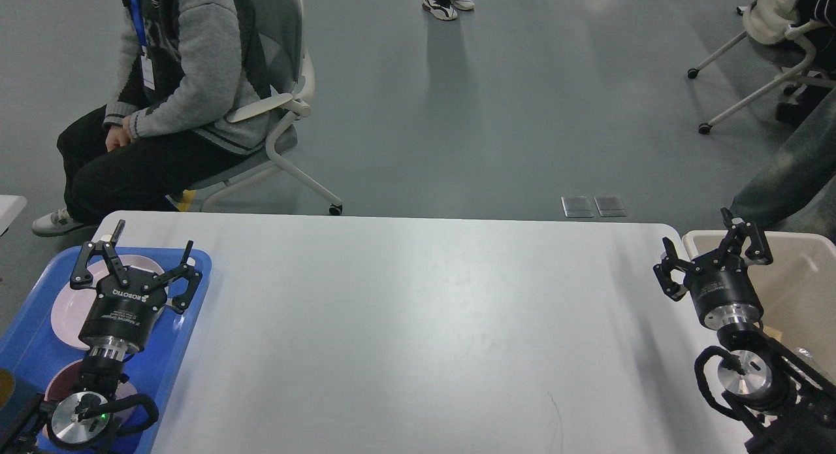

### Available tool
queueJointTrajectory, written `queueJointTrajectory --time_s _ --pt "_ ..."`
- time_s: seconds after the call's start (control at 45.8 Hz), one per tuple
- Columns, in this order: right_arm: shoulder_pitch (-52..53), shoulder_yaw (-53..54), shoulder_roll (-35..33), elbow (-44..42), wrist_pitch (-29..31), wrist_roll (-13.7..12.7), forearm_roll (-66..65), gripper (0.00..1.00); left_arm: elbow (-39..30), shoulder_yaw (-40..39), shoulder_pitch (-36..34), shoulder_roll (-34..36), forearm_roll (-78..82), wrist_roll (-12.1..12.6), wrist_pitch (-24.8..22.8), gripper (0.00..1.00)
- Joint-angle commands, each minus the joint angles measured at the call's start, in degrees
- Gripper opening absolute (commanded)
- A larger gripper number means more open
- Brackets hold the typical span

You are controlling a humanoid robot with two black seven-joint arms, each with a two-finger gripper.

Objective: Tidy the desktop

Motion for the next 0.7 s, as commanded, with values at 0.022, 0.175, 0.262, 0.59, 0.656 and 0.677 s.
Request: queueJointTrajectory --time_s 0.022,0.175,0.262,0.59,0.656,0.677 --pt "-0.2 0.7 0.3 0.2 -0.1 3.7 0.1 1.0 0.0 0.0 0.0 0.0 0.0 -0.1 0.0 0.97" --pt "-0.3 0.3 0.3 1.0 -2.6 3.6 -0.8 1.0 0.0 0.0 0.0 0.0 0.0 0.0 0.1 0.97" --pt "-0.4 0.4 0.8 4.0 -9.6 3.2 -2.6 1.0 0.0 0.0 0.0 0.1 0.0 0.0 0.0 0.97" --pt "-1.4 0.1 1.0 9.1 -11.5 3.3 -4.1 1.0 0.0 0.0 0.0 0.0 0.0 -0.1 0.1 0.97" --pt "-1.4 0.2 1.0 9.3 -11.4 3.4 -4.1 1.0 0.0 0.0 0.0 0.1 0.0 0.0 0.1 0.97" --pt "-1.4 0.2 1.0 9.4 -11.4 3.4 -4.0 1.0 0.0 0.0 0.0 0.0 0.0 0.0 0.0 0.97"
